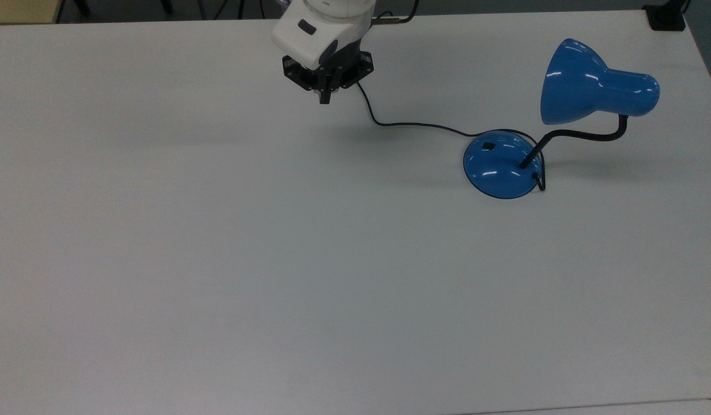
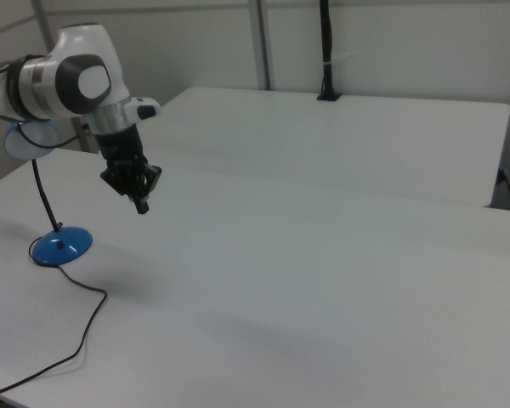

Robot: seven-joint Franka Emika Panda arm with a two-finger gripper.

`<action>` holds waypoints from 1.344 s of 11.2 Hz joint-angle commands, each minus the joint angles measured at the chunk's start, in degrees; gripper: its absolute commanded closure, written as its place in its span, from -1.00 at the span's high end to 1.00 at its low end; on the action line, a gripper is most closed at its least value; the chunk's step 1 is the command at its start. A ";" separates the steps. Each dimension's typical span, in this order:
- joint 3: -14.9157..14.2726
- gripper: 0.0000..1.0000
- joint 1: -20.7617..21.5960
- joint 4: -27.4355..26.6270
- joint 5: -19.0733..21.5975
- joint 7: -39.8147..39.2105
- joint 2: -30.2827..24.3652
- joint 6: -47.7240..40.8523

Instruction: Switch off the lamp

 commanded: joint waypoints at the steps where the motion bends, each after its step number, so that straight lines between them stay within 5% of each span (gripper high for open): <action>1: -2.23 -0.85 -1.73 3.65 -0.07 2.98 -2.03 -2.12; 3: -8.36 -0.71 2.63 6.39 -0.07 3.16 -1.94 -5.11; 4: -10.83 -0.43 4.49 6.39 0.28 3.16 -2.12 -5.12; 5: -11.21 0.06 4.42 6.48 0.37 2.90 -2.64 -5.29; 6: -11.21 0.91 4.16 6.66 0.63 3.15 -2.73 -5.30; 11: -11.56 1.00 1.27 6.83 6.51 2.54 -4.92 -7.66; 15: -11.56 1.00 0.73 8.68 6.52 2.72 -4.67 -7.58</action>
